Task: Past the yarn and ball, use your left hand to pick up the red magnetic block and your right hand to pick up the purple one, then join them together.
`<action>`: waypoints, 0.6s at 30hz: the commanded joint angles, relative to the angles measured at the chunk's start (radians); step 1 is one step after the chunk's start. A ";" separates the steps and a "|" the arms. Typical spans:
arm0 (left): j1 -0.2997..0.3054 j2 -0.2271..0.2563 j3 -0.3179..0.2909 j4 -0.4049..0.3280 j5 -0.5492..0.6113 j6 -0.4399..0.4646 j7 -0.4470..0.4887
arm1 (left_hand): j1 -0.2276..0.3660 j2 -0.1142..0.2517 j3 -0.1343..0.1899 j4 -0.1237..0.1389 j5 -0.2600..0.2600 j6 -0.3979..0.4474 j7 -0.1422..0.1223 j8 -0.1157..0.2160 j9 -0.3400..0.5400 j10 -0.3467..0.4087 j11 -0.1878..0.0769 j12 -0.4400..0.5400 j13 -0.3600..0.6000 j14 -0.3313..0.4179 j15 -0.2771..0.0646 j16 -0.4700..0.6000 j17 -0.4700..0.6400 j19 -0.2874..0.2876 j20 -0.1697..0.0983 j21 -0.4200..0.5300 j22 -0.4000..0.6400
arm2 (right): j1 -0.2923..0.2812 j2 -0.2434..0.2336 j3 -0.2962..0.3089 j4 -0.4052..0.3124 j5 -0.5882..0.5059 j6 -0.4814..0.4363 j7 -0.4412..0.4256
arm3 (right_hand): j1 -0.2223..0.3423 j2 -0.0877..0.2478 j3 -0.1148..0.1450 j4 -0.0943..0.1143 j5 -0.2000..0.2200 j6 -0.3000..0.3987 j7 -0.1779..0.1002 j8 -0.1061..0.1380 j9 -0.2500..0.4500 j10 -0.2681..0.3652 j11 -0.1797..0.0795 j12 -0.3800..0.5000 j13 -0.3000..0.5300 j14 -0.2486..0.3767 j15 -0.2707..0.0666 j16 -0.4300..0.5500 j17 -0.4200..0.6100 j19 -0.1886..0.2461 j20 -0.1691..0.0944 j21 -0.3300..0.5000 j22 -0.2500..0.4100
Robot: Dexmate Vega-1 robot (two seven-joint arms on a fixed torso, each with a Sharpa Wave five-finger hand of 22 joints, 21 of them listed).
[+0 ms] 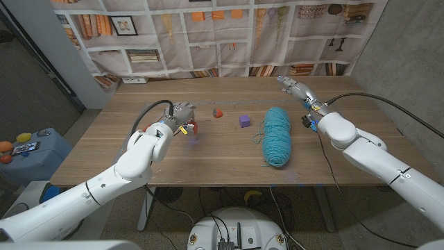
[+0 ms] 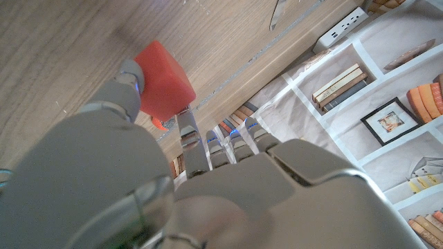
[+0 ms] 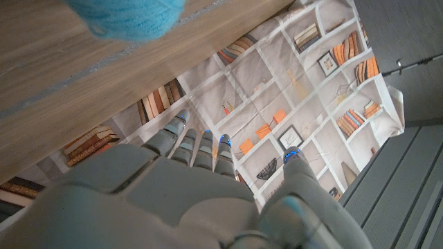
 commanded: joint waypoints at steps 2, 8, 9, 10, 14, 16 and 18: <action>0.032 -0.017 -0.014 -0.006 0.032 0.005 0.024 | 0.003 0.011 -0.006 -0.001 0.005 0.059 -0.044 0.005 0.000 0.010 -0.009 0.000 0.001 0.005 -0.007 0.002 0.001 0.005 -0.004 -0.005 0.002 | 0.105 -0.098 -0.084 -0.113 -0.160 -0.287 0.129 | 0.033 -0.006 0.007 -0.031 -0.010 -0.006 -0.007 0.008 0.007 -0.019 -0.003 -0.001 0.001 -0.016 0.004 -0.002 -0.003 -0.016 0.010 -0.001 0.002; 0.055 -0.041 -0.027 -0.004 0.022 0.021 0.066 | 0.003 0.013 -0.008 -0.002 0.006 0.061 -0.044 0.003 0.000 0.011 -0.008 -0.001 0.001 0.009 -0.011 0.002 0.001 0.010 -0.008 -0.004 0.002 | 0.143 -0.116 -0.113 -0.138 -0.195 -0.329 0.181 | 0.081 -0.015 0.021 -0.070 -0.018 -0.011 -0.011 0.012 0.009 -0.048 -0.003 -0.003 0.002 -0.027 0.013 0.000 -0.011 -0.019 0.024 0.003 0.002; 0.058 -0.043 -0.029 -0.004 0.017 0.021 0.074 | 0.003 0.013 -0.008 -0.002 0.006 0.061 -0.045 0.003 0.000 0.011 -0.008 -0.001 0.001 0.009 -0.011 0.002 0.001 0.010 -0.008 -0.004 0.002 | 0.151 -0.118 -0.119 -0.141 -0.201 -0.337 0.193 | 0.094 -0.019 0.024 -0.079 -0.021 -0.015 -0.012 0.012 0.010 -0.053 -0.003 -0.002 0.003 -0.030 0.016 0.000 -0.013 -0.021 0.027 0.003 0.003; 0.060 -0.043 -0.031 -0.003 0.014 0.020 0.081 | 0.003 0.013 -0.009 -0.001 0.006 0.062 -0.044 0.003 0.000 0.011 -0.008 -0.002 0.001 0.008 -0.011 0.002 0.001 0.010 -0.007 -0.004 0.002 | 0.160 -0.122 -0.126 -0.141 -0.209 -0.335 0.206 | 0.104 -0.023 0.026 -0.085 -0.023 -0.019 -0.011 0.012 0.010 -0.059 0.000 -0.002 0.003 -0.031 0.024 0.001 -0.015 -0.021 0.034 0.004 0.003; 0.067 -0.050 -0.038 -0.002 -0.005 0.020 0.103 | 0.003 0.015 -0.010 -0.001 0.006 0.064 -0.045 0.002 0.000 0.013 -0.008 -0.002 0.001 0.010 -0.012 0.002 0.001 0.011 -0.007 -0.004 0.002 | 0.203 -0.128 -0.162 -0.152 -0.252 -0.374 0.257 | 0.134 -0.037 0.032 -0.095 -0.029 -0.036 -0.018 0.010 0.011 -0.077 -0.001 -0.002 0.003 -0.043 0.039 0.001 -0.020 -0.027 0.058 0.004 0.003; 0.075 -0.058 -0.048 0.000 -0.033 0.020 0.128 | 0.002 0.015 -0.011 -0.001 0.006 0.067 -0.045 0.002 0.000 0.013 -0.009 -0.002 0.001 0.010 -0.013 0.001 0.001 0.011 -0.008 -0.004 0.002 | 0.223 -0.128 -0.177 -0.154 -0.268 -0.393 0.285 | 0.145 -0.040 0.034 -0.097 -0.029 -0.042 -0.023 0.010 0.012 -0.083 -0.001 -0.002 0.004 -0.047 0.047 0.000 -0.021 -0.029 0.062 0.004 0.003; 0.077 -0.064 -0.050 0.001 -0.043 0.027 0.141 | 0.002 0.016 -0.012 -0.001 0.006 0.069 -0.045 0.002 0.000 0.016 -0.010 -0.002 0.001 0.011 -0.013 0.001 0.001 0.011 -0.007 -0.004 0.002 | 0.247 -0.128 -0.195 -0.151 -0.289 -0.405 0.313 | 0.159 -0.043 0.038 -0.098 -0.030 -0.047 -0.027 0.011 0.012 -0.091 0.005 -0.002 0.004 -0.054 0.056 0.000 -0.023 -0.031 0.067 0.004 0.003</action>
